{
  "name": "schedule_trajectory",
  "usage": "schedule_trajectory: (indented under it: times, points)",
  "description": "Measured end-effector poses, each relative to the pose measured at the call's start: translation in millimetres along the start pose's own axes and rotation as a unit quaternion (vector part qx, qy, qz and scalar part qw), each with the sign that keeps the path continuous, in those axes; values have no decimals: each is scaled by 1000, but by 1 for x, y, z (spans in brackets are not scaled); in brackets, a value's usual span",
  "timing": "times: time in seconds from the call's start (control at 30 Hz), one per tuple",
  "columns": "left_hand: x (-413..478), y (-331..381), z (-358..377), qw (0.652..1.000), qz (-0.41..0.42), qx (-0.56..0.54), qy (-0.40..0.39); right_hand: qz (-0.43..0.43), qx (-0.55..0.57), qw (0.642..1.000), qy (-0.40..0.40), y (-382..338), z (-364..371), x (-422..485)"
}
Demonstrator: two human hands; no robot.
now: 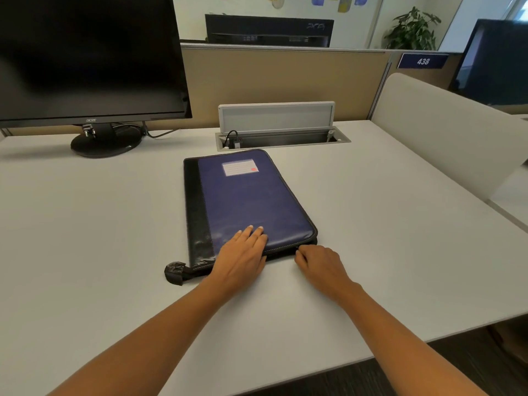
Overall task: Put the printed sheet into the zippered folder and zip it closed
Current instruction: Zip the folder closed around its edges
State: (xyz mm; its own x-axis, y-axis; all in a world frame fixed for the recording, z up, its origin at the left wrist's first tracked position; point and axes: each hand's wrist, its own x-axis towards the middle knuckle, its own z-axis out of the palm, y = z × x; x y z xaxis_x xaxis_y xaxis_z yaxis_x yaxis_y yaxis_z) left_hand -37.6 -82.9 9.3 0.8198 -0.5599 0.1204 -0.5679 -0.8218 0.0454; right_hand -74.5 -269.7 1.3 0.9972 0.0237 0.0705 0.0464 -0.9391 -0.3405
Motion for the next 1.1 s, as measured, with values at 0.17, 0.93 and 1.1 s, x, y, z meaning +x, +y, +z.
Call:
schedule_trajectory:
  times: [0.17,0.93,1.1]
  points:
    - [18,17,0,999,3,-6,-45,-81,19,997,-7,-9,5,-7]
    - [1,-8,-2,992,55,60,-91,-31,-13,999,13,15,-1,7]
    - [-5,-21,-1,991,77,64,-88,-39,-6,999,17,9,1,13]
